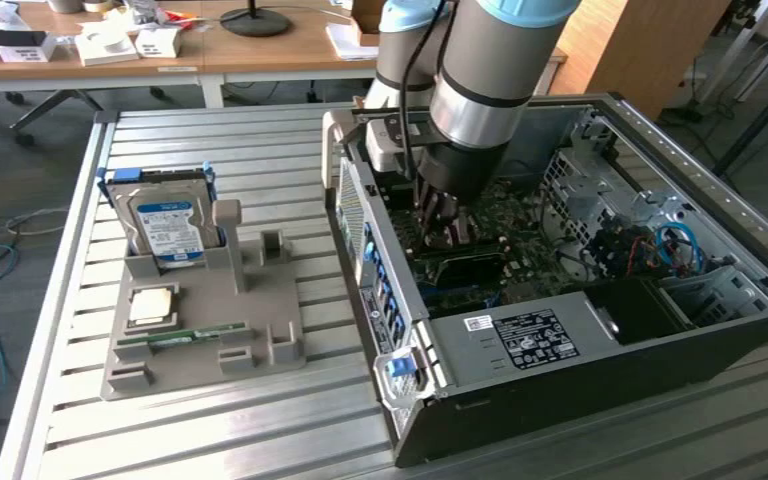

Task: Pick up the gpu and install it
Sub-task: 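Press down on the gpu until it lock into place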

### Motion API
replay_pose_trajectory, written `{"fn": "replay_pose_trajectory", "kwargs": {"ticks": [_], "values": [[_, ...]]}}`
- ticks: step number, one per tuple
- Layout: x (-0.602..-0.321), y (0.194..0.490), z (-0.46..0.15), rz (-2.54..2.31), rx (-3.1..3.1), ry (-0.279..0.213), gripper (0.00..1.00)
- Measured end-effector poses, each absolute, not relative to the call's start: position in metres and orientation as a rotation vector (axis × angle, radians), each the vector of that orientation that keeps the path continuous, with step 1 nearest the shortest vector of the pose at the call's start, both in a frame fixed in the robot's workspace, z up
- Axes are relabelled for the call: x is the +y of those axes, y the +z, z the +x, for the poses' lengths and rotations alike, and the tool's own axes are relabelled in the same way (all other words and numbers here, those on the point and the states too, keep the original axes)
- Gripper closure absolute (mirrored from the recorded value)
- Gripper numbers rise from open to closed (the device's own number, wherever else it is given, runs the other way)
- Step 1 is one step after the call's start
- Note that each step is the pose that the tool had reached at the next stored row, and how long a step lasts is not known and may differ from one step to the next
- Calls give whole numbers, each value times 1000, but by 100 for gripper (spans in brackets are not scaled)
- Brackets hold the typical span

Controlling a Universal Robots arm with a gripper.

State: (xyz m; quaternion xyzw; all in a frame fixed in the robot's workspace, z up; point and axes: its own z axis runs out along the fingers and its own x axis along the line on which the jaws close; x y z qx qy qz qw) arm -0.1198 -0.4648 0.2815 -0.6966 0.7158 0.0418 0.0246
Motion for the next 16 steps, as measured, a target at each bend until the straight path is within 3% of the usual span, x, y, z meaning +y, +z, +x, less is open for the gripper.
{"fn": "replay_pose_trajectory", "kwargs": {"ticks": [10,16], "values": [[-465,282,-128,-2155,2215,131,89],[-465,282,-130,-2165,2227,157,89]]}}
